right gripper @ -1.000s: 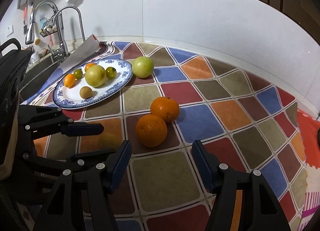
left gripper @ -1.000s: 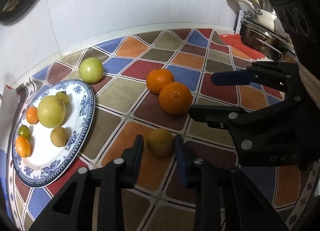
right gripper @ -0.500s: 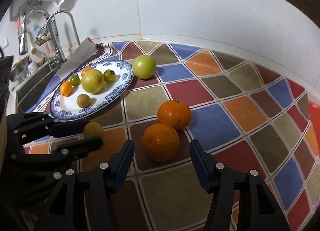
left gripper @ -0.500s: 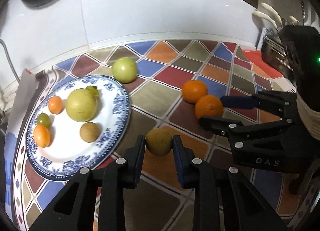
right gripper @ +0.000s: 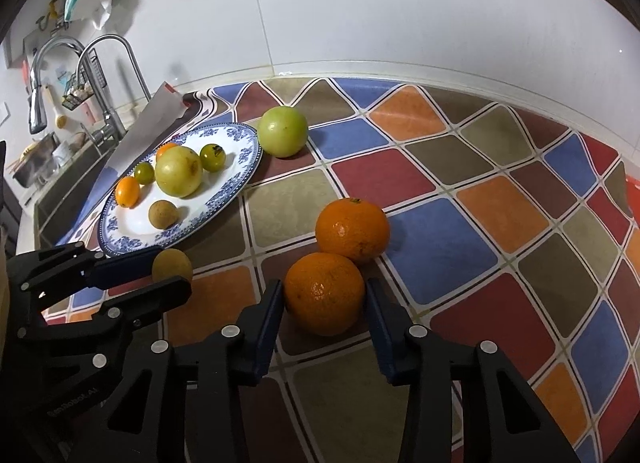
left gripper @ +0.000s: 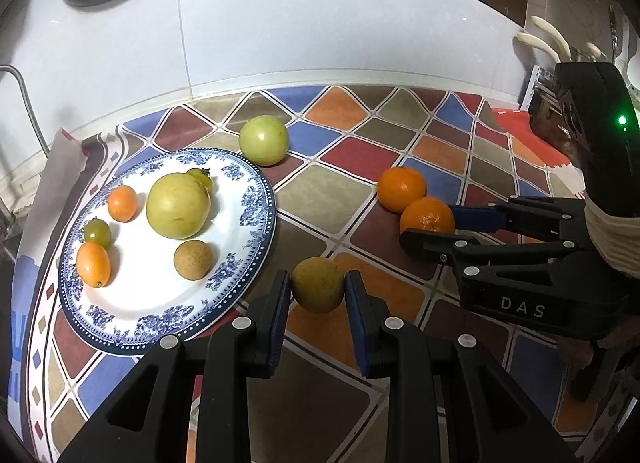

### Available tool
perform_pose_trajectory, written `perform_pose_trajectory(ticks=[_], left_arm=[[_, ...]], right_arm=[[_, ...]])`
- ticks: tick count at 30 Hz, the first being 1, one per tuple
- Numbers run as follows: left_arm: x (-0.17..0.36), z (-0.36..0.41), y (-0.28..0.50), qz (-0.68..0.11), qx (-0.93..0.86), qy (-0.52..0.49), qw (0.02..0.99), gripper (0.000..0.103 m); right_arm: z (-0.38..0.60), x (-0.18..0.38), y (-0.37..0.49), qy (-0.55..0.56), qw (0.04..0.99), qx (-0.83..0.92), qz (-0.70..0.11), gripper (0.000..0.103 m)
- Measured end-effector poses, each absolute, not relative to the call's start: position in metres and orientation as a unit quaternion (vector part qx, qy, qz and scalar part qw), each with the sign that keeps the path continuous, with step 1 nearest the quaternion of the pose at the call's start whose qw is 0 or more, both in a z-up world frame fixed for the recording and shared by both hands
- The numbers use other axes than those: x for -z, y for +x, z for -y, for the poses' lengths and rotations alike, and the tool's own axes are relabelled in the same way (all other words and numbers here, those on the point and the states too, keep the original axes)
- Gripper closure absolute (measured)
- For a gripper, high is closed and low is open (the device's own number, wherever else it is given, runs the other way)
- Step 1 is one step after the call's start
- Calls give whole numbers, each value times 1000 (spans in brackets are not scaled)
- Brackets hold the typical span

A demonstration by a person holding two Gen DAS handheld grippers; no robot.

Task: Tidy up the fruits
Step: 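Grasp the brown fruit with the left tool while the right tool grasps an orange, then carry the brown fruit with the left tool while the right tool carries the orange to the plate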

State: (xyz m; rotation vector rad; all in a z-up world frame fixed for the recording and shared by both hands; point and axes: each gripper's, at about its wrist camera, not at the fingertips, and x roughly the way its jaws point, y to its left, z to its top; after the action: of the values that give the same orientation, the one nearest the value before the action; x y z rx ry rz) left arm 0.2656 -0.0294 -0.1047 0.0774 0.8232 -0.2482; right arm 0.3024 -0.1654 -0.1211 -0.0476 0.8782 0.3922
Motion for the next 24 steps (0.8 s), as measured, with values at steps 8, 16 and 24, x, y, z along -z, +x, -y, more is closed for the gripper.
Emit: perform_pose_trajectory(ticks=[8,16,24], left_arm=[[90,21,249,-382,116,30,916,75],[70,4,222,-360,106,23,927,75],[50,-19,200,-332,91,20,939,75]], right_arm=[[160,104,284,-24,892,-194,-408,61],[146,79,257,-26,902,-199,-382,61],[124,61,236,-22,906,-210,-366,61]])
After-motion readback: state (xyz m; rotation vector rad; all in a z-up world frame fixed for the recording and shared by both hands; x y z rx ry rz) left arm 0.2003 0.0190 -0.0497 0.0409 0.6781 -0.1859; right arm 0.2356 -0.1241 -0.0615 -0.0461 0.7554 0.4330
